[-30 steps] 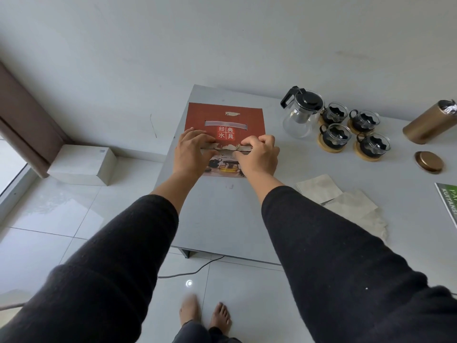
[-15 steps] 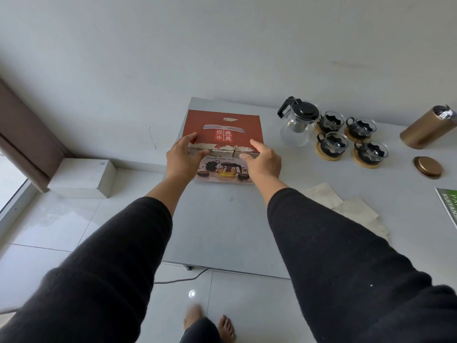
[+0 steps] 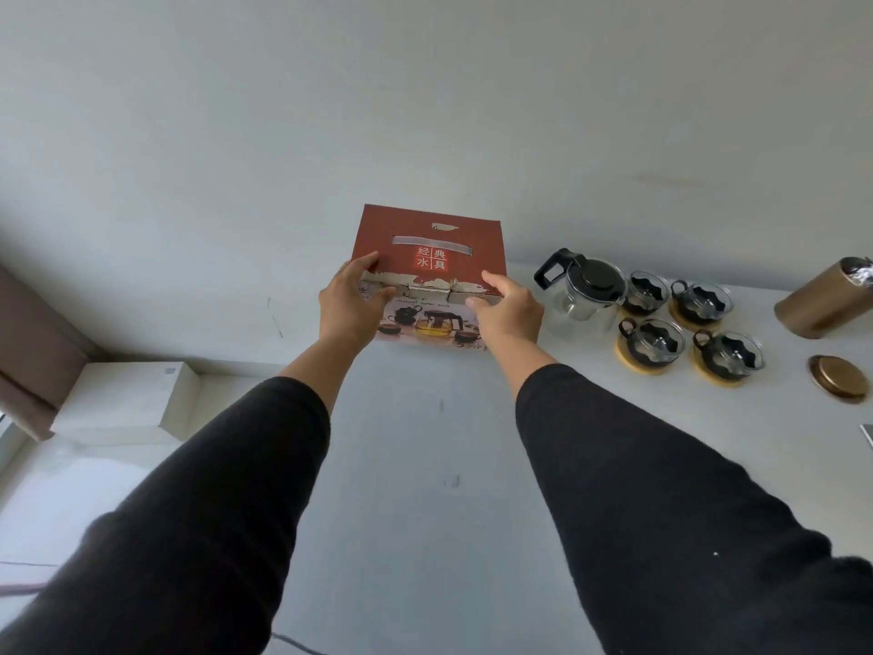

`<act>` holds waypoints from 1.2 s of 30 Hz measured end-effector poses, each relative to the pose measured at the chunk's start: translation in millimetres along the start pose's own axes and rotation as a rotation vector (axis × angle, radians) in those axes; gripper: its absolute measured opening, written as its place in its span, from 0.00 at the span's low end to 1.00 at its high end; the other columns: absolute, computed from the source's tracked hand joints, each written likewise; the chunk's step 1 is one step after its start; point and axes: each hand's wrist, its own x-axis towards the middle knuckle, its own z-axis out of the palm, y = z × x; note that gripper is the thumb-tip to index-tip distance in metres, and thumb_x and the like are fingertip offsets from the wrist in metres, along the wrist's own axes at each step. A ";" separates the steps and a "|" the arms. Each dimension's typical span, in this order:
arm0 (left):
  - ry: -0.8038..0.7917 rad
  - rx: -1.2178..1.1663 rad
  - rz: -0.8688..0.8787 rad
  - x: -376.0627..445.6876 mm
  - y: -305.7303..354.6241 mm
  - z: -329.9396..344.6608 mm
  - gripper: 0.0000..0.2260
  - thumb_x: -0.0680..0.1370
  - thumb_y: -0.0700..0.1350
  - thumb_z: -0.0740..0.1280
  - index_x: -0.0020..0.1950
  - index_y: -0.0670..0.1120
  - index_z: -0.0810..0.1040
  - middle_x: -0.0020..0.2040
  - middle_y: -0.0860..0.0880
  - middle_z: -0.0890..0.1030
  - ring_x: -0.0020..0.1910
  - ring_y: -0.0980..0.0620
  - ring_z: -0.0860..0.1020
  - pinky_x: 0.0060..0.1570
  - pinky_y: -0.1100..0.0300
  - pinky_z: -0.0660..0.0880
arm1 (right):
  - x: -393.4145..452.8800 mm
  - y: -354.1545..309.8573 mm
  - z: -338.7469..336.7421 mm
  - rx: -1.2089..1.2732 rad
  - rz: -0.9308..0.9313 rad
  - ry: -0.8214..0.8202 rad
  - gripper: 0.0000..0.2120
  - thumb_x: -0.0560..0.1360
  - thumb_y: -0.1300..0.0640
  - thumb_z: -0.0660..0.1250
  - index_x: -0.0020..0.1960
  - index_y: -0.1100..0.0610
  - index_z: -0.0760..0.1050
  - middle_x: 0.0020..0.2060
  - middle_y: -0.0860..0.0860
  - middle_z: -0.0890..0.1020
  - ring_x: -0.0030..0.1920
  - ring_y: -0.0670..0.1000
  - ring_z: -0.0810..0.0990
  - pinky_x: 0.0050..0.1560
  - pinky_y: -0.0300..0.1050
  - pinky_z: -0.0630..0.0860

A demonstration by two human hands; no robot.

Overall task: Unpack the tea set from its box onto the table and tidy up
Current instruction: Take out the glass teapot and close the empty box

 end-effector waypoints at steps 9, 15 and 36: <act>-0.103 -0.015 -0.033 50.1 -14.8 23.0 0.24 0.75 0.47 0.70 0.71 0.51 0.70 0.68 0.53 0.74 0.66 0.51 0.72 0.66 0.60 0.67 | 46.8 5.3 31.8 -0.057 0.056 0.029 0.21 0.76 0.60 0.69 0.68 0.52 0.73 0.66 0.51 0.76 0.68 0.52 0.73 0.68 0.43 0.70; -0.101 -0.048 -0.012 53.0 -25.5 30.6 0.24 0.75 0.45 0.70 0.70 0.51 0.70 0.68 0.52 0.73 0.66 0.52 0.72 0.60 0.67 0.65 | 48.9 10.3 42.1 -0.125 0.058 0.031 0.21 0.77 0.60 0.67 0.68 0.49 0.71 0.63 0.54 0.75 0.63 0.54 0.74 0.62 0.42 0.70; 0.013 0.062 -0.131 -40.7 26.2 44.5 0.29 0.78 0.52 0.66 0.76 0.51 0.58 0.78 0.46 0.54 0.75 0.46 0.59 0.72 0.51 0.62 | 5.8 43.2 -33.9 -0.193 0.046 -0.087 0.30 0.76 0.55 0.63 0.75 0.47 0.56 0.74 0.56 0.58 0.72 0.58 0.63 0.68 0.52 0.68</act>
